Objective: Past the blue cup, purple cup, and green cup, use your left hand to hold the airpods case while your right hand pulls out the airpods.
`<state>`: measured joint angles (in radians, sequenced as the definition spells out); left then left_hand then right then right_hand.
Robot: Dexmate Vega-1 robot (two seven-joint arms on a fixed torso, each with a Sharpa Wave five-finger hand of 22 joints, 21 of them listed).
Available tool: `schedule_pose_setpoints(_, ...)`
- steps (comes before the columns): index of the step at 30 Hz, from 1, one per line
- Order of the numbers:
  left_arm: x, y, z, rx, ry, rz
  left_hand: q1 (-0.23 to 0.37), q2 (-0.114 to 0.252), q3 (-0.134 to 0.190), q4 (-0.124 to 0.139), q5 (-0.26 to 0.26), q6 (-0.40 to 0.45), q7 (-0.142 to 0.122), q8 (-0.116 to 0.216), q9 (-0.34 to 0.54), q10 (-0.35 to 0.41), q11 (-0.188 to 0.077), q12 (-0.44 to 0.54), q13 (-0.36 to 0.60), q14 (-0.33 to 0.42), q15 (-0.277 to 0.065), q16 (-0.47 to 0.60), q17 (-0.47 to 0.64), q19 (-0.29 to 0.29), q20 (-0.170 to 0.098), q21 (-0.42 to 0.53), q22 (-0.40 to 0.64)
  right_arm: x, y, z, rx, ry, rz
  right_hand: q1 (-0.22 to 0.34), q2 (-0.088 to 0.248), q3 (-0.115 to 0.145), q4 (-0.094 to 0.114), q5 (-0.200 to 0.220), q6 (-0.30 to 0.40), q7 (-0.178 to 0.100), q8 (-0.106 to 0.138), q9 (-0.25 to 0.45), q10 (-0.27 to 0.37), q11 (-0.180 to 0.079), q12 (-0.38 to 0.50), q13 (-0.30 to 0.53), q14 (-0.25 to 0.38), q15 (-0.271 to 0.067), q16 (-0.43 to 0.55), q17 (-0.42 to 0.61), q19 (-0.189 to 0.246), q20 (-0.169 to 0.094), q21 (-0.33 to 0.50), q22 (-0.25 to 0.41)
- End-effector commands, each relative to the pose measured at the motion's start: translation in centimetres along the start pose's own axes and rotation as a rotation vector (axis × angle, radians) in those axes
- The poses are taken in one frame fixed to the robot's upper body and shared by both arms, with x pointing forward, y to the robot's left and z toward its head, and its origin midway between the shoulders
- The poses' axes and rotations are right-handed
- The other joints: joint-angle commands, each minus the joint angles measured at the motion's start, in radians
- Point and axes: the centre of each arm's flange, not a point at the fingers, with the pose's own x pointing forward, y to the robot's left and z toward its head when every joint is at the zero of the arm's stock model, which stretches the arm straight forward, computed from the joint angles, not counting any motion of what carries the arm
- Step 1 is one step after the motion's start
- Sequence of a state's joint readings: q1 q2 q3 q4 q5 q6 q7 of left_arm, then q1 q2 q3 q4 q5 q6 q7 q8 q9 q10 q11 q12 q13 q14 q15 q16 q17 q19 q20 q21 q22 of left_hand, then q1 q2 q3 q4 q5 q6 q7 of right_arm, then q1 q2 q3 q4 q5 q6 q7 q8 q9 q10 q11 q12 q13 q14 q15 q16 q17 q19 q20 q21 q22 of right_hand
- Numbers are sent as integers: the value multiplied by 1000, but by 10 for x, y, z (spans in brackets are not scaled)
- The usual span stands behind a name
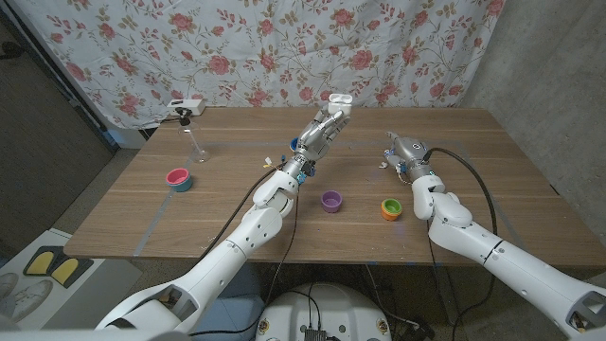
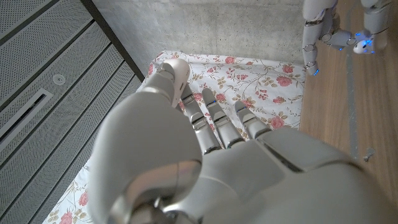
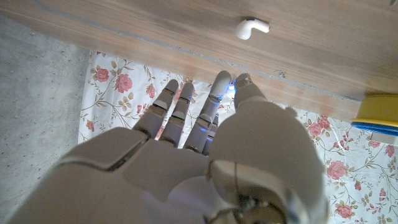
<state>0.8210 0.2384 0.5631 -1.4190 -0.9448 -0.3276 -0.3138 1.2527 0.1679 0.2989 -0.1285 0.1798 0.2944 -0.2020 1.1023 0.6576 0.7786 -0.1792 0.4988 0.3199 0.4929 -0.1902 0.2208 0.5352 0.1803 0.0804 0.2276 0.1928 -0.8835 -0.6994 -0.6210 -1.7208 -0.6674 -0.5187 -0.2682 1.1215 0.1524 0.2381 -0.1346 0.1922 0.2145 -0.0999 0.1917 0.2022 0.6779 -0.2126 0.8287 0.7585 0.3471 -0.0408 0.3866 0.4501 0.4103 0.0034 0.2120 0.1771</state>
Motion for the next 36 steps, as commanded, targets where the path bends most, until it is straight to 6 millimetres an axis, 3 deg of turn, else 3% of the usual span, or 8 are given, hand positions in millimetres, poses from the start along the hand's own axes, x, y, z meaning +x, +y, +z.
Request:
schedule_pose_setpoints(1,0,-2,0,4,1,-4,-1,9,2,-4,5,4,-4,7,3,53,-44,4,168,24,-36,-2,5,1,0,2,2,0,3,-8,51,13,48,-6,6,-6,0,-1,6,-4,-1,4,-1,-3,7,3,-5,-171,0,-1,-2,-4,-1,0)
schedule_pose_setpoints(21,-3,-2,-3,1,5,-3,-2,9,1,-4,4,5,-4,10,2,54,-44,2,166,24,-36,-2,5,1,0,2,2,-3,6,-9,63,7,58,-18,9,-2,7,4,5,13,0,4,-10,4,-20,-40,-19,-167,-30,-19,1,1,-2,0)
schedule_pose_setpoints(25,-2,-3,-3,-5,4,-9,-3,9,1,-3,4,6,-4,11,3,55,-44,2,166,24,-36,-2,6,1,0,2,2,-3,4,-11,65,0,60,-59,-7,-18,25,2,2,32,3,4,-10,10,-47,-74,-22,-146,-41,-29,3,12,-3,0)
schedule_pose_setpoints(27,-3,-3,-3,-4,4,-7,-2,9,1,-4,4,6,-4,11,2,55,-44,2,166,23,-36,-3,5,1,1,2,2,-3,2,-12,73,-5,58,-93,-20,-34,37,2,-4,45,4,4,-13,25,-68,-102,-29,-118,-50,-36,3,21,-4,-1)
schedule_pose_setpoints(28,-3,-2,-3,-7,0,-13,-2,10,1,-4,4,6,-4,11,2,55,-44,2,165,24,-36,-3,6,1,1,2,2,-3,1,-12,74,-10,44,-83,-33,-35,22,6,-5,51,5,3,-23,30,-86,-120,-28,-101,-56,-45,8,28,-4,-1)
schedule_pose_setpoints(30,-4,-2,-2,-6,0,-3,-1,9,2,-5,5,6,-5,11,1,56,-44,2,166,23,-38,-3,6,0,1,2,2,-4,-1,-12,78,-8,21,-79,-41,-36,14,7,-5,54,6,3,-19,34,-93,-132,-28,-91,-59,-50,9,31,-4,-1)
schedule_pose_setpoints(36,-6,-2,-2,-8,3,-10,-1,9,1,-5,4,8,-5,13,2,57,-44,2,165,24,-37,-2,7,0,2,2,2,-5,-4,-11,79,-2,18,-135,-52,-62,35,5,-11,62,8,3,-33,51,-130,-175,-37,-71,-68,-58,9,39,-8,-2)
